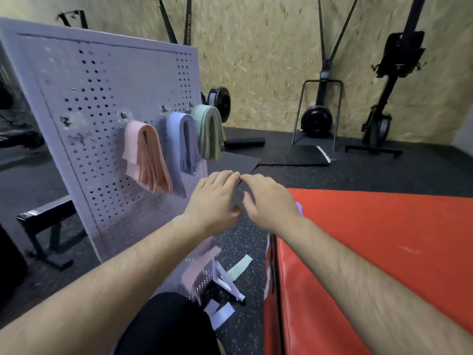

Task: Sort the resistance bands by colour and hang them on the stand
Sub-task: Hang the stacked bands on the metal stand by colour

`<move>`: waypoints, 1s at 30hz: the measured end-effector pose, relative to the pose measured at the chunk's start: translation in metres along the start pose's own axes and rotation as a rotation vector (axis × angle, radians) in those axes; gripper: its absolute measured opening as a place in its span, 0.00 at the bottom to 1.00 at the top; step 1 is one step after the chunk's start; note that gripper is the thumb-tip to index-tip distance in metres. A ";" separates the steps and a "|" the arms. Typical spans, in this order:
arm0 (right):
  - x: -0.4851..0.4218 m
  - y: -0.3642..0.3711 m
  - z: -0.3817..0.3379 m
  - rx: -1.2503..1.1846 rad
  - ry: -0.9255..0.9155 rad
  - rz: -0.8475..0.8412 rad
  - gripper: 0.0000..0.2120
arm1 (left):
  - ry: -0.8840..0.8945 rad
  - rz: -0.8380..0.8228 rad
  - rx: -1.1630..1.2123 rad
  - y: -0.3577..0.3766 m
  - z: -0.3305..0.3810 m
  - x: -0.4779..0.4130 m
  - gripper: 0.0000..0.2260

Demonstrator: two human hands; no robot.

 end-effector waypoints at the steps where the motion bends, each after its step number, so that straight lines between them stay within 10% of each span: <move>1: 0.013 0.007 0.016 0.024 0.034 -0.029 0.21 | -0.006 -0.030 0.025 0.018 0.009 0.001 0.34; 22: 0.126 0.147 0.255 0.200 0.682 -0.344 0.24 | -0.076 -0.395 0.291 0.304 0.079 -0.001 0.25; 30: 0.107 0.179 0.321 0.128 1.000 -0.238 0.26 | -0.315 -0.521 0.569 0.370 0.075 -0.024 0.40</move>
Point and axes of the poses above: each hand's wrist, its own x-axis away from the middle knuckle, its own y-axis out of the palm, z = x × y, the point moved 9 cm from there along -x, towards the middle knuckle, and after that the axes turned 15 degrees about z, right-handed, at the moved point
